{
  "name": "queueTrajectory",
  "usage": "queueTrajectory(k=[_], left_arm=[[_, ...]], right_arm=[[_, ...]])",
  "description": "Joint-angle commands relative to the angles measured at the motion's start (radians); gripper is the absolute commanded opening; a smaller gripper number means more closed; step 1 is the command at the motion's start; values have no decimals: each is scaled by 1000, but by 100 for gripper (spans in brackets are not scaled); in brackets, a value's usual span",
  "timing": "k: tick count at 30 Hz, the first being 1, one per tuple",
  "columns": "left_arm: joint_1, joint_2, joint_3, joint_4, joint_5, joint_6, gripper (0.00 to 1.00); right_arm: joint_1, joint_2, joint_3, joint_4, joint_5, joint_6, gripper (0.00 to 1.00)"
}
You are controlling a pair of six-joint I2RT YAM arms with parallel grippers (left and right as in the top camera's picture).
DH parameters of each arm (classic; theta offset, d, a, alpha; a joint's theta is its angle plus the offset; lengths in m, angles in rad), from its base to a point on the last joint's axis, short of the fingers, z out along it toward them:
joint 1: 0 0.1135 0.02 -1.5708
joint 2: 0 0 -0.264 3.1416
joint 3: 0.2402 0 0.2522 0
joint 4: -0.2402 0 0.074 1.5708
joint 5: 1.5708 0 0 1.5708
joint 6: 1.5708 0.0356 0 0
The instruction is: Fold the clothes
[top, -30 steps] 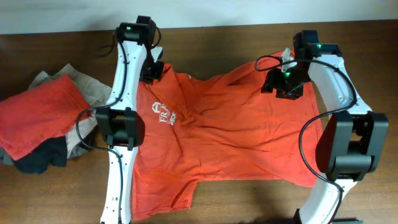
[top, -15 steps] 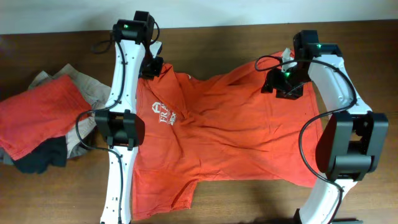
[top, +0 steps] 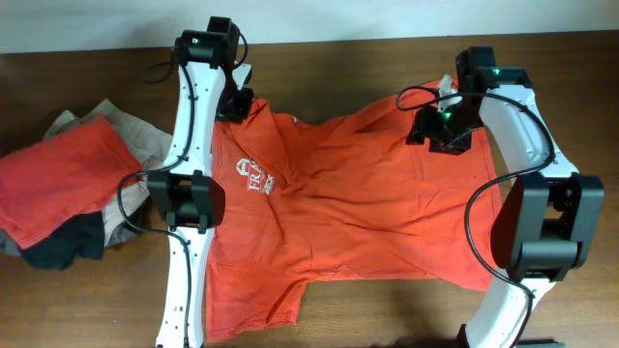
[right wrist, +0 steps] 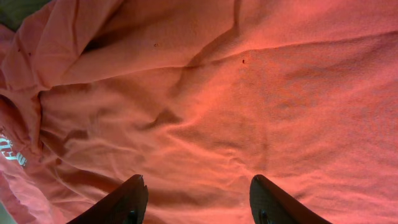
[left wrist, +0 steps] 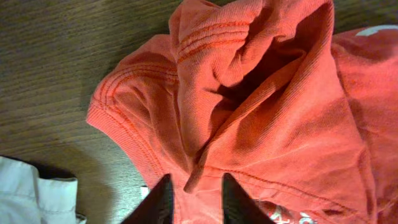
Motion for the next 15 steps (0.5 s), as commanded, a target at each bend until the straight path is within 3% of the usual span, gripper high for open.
queueTrajectory(k=[1,3,6,15], left_arm=[[8,22,2,7,11,-2,25],[8,22,-10,14,19,-1,32],[8,23,-35,25,29,-1,32],[8,23,-43,39,29,-1,18]], right_arm=[[4,11,-5,-3,10,-8,58],[4,11,-5,-3,10,-8,58],[4,11,-5,-4,10,-8,58],[4,11,-5,-4,10,-8,58]])
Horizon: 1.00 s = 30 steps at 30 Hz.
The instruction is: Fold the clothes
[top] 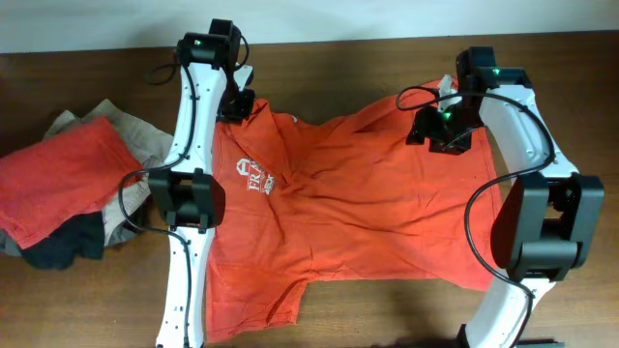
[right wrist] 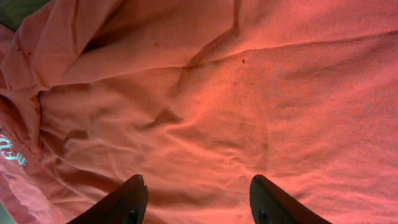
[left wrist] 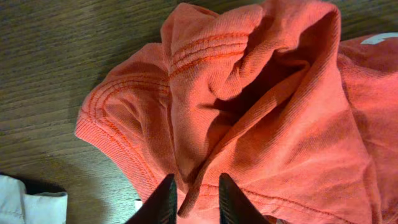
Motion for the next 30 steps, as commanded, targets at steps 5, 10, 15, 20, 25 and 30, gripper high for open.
queueTrajectory(k=[5,10,15,20,25,30], left_arm=[[8,16,-8,-12,16,1,0],[6,-23,-6,-48,18,-2,0],[-6,-118,-6,-48,111,-29,0],[-23,-201,-6,-48,115,-78,0],[-34,-240,-7,-48,164,-134,1],[-34,-240,-24,-48,246,-191,1]], right_arm=[[4,11,-5,-4,10,-8,58],[4,11,-5,-3,9,-8,58],[4,11,-4,-8,12,-8,58],[4,11,-4,-9,17,-8,58],[4,11,-4,-11,17,-8,58],[4,11,-5,-19,21,-8,58]])
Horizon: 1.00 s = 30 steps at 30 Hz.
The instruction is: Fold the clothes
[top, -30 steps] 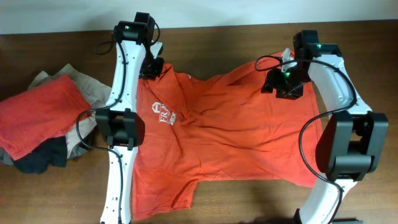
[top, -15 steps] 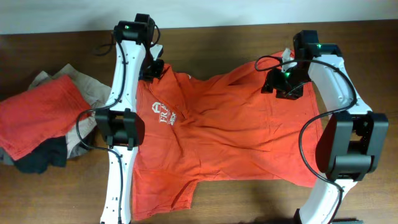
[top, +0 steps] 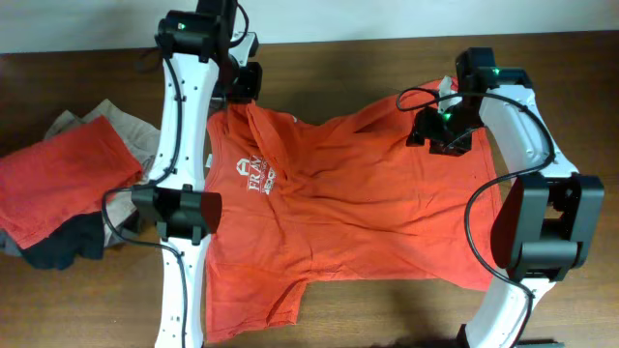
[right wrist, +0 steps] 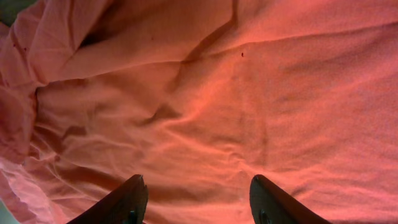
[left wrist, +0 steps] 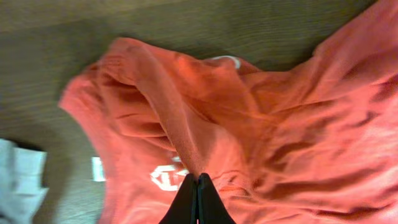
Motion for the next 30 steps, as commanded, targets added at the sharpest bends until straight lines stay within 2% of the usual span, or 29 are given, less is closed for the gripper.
queueTrajectory(k=[1,8,14,21,23,30], left_arm=[[2,-10,-18,-2,83,-62,1],[-39,-10,-85,-2,103,-94,0],[-85,-30,-98,-2,-134,-95,0],[-160,-135,-122,-2,-367,-94,0],[-184,-195,-212,-2,-430,-94,1],[-179,-281,-477,-2,-429,-129,0]], right_arm=[[4,11,-4,-6,23,-8,58],[4,11,-5,-6,27,-8,58],[3,11,-4,-6,34,-8,58],[3,11,-4,-8,34,-8,58],[3,11,-4,-12,34,-8,58],[3,11,-4,-13,34,-8,58]])
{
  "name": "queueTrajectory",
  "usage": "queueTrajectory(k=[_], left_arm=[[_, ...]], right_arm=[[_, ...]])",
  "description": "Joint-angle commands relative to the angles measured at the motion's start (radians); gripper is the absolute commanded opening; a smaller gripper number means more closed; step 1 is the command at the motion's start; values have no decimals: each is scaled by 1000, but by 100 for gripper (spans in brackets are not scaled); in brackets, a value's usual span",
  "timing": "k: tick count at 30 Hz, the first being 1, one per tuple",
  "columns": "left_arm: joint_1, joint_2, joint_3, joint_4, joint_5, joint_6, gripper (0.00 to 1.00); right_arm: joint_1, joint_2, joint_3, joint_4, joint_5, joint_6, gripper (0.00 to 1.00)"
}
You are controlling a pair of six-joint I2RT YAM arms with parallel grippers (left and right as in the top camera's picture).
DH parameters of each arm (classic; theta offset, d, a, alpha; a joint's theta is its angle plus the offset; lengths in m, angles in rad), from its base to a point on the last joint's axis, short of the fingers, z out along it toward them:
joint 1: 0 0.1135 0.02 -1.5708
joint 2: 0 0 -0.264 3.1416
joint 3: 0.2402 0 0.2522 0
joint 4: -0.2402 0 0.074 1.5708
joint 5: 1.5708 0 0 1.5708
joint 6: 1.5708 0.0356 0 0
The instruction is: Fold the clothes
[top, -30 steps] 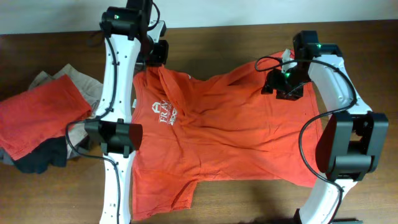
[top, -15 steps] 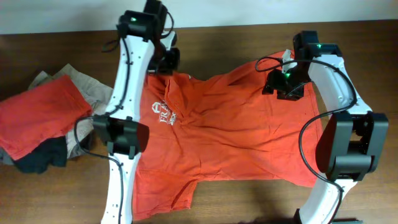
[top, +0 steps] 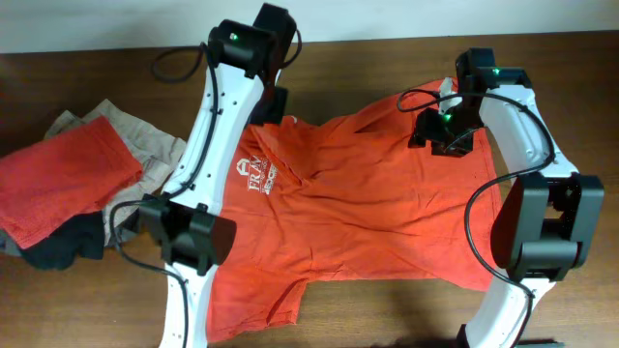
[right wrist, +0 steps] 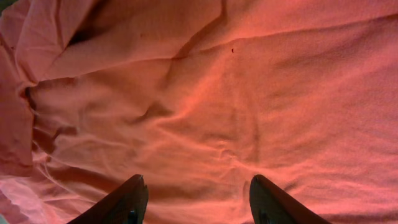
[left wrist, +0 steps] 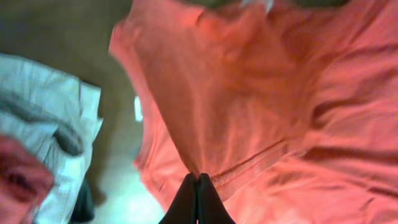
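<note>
An orange T-shirt (top: 358, 213) with a white chest print lies spread over the brown table. Its upper left sleeve is lifted off the table, pinched in my left gripper (top: 274, 108), which is shut on the cloth (left wrist: 205, 124). In the left wrist view the left gripper (left wrist: 198, 177) has its black fingers pressed together on a fold near the sleeve's hem. My right gripper (top: 443, 133) hovers over the shirt's upper right part, open, its two fingers (right wrist: 134, 199) wide apart above the wrinkled fabric (right wrist: 236, 112).
A pile of other clothes (top: 68, 184), red, beige and dark, lies at the table's left side. The table's back edge (top: 368, 41) meets a white wall. The pale clothes of the pile (left wrist: 43, 124) show below the lifted sleeve.
My left gripper, shut on the sleeve, has moved right, from the shirt's far left corner to above the collar area, carrying the sleeve inward. The right gripper has barely moved.
At first my left gripper stood open around the bunched left sleeve on the table. Then it was shut on the sleeve and raised toward the back left. Now it holds the sleeve further right over the shirt. The right gripper stayed open over the shirt's right part throughout.
</note>
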Motion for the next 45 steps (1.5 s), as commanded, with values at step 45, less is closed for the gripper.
queueTrajectory(k=[45], left_arm=[[241,100,-518,680,319,294,16]], right_arm=[[-2,11,-4,95,-59,-128,52]])
